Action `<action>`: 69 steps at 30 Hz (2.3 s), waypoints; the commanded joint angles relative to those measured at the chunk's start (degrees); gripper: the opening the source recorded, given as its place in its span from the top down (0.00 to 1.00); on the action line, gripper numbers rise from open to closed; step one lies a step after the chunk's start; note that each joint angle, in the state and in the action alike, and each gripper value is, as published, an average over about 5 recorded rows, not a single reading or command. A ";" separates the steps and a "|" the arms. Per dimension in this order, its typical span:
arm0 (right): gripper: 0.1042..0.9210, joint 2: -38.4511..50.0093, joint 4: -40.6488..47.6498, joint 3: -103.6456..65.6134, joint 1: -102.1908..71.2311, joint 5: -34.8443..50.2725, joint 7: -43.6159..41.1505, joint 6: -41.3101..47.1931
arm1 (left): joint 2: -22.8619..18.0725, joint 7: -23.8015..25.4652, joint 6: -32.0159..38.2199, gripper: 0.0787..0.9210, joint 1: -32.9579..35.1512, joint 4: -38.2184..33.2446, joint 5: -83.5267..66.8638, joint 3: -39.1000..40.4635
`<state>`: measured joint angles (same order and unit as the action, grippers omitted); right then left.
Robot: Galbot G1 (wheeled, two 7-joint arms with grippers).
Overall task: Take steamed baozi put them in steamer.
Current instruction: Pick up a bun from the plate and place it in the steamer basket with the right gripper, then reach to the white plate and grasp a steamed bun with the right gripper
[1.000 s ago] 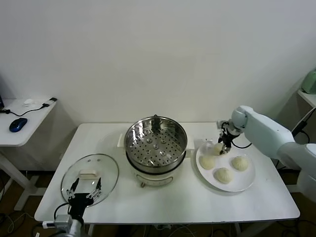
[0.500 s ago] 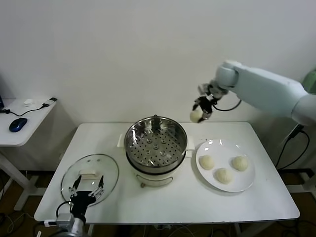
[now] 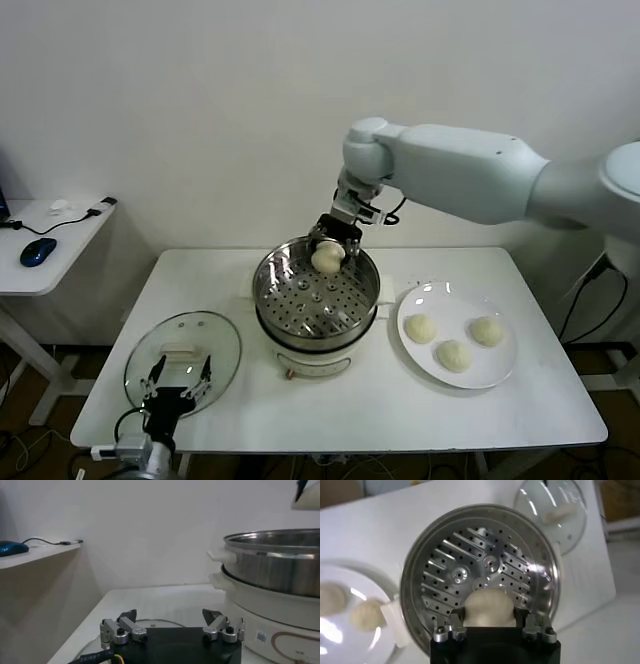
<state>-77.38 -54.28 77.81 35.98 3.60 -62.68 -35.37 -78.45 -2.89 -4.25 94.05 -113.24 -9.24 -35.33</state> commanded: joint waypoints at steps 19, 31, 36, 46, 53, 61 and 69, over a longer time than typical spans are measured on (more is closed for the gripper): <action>0.31 -13.57 29.07 -13.76 -16.74 -18.03 3.95 -14.63 | -0.14 -0.36 0.38 0.12 -0.37 1.02 -0.15 0.32; 0.12 -7.13 20.21 -2.75 -1.76 5.28 -2.73 -14.01 | -0.29 -0.46 0.20 0.12 -0.38 0.18 -0.15 0.39; 0.12 4.39 3.56 17.04 13.10 34.52 -2.22 2.29 | -0.44 -0.29 0.15 0.12 -0.11 -0.55 0.00 0.47; 0.12 31.05 -19.54 37.21 26.28 35.34 5.79 34.66 | -0.29 -0.28 0.12 0.12 -0.57 -0.42 -0.28 0.58; 0.12 37.49 -29.56 36.41 21.37 36.38 10.87 48.62 | -0.55 -0.25 -0.16 0.12 -0.98 -0.35 -0.30 0.69; 0.12 36.38 -29.16 31.09 12.33 36.97 13.45 55.62 | -0.40 -0.28 -0.11 0.12 -0.89 0.04 -0.36 0.67; 0.12 32.88 -20.77 16.69 -4.49 31.94 14.66 57.33 | -0.23 -0.25 0.10 0.12 -0.76 0.47 -0.37 0.83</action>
<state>-45.62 -77.09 103.78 45.03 36.98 -50.38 8.63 -78.73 -3.16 -4.14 93.36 -112.80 -9.59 -34.52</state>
